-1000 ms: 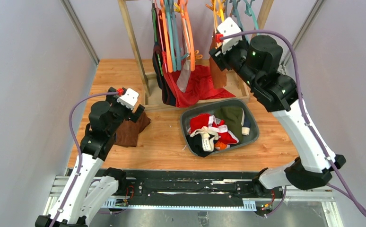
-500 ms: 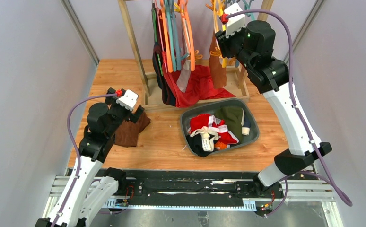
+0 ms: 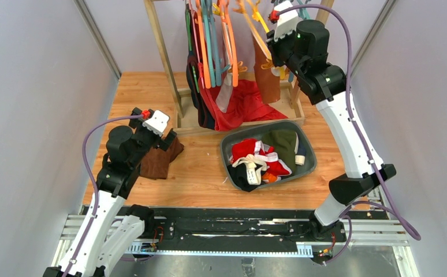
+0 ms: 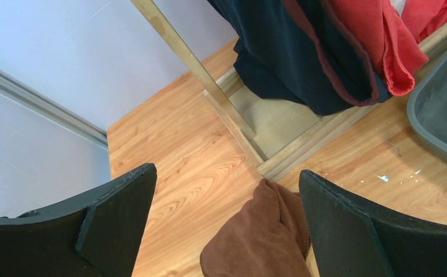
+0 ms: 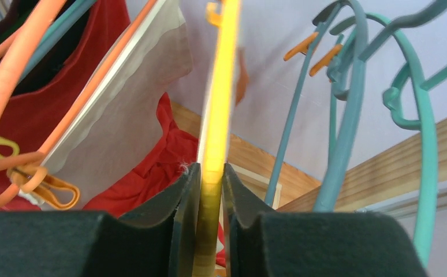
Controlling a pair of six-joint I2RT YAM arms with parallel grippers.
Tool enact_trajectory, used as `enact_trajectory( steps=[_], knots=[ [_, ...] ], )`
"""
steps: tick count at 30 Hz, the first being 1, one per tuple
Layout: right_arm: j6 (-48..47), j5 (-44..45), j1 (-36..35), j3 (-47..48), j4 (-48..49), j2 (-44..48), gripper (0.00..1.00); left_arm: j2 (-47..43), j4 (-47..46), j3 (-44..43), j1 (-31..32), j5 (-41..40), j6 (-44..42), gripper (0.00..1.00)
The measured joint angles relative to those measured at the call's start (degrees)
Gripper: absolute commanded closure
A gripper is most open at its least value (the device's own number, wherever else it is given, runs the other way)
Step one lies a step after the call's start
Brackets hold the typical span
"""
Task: Remove the underwear clipped to the hanger
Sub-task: Pick up the hanger from the clothesline.
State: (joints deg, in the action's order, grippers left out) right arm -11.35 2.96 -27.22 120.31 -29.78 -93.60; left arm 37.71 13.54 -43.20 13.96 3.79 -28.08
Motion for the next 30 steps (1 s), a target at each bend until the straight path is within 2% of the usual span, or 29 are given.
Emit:
enact_trajectory(
  steps=[4,9,20,30],
  knots=[
    [1.11,-0.13,0.83,1.49,-0.09,-0.63,0.94,-0.07,0.00,0.04,0.00,0.07,0.00,0.02],
    [2.10,-0.13,0.96,2.23,-0.59,-0.57,0.99,-0.09,0.00,0.04,0.00,0.42,0.00,0.02],
    [2.62,2.25,0.98,2.05,-0.76,3.15,0.99,-0.17,0.00,0.04,0.00,0.94,-0.04,0.02],
    [1.68,5.07,0.98,-3.28,1.27,8.44,0.99,-0.39,0.00,0.04,0.00,1.05,-0.13,0.02]
  ],
)
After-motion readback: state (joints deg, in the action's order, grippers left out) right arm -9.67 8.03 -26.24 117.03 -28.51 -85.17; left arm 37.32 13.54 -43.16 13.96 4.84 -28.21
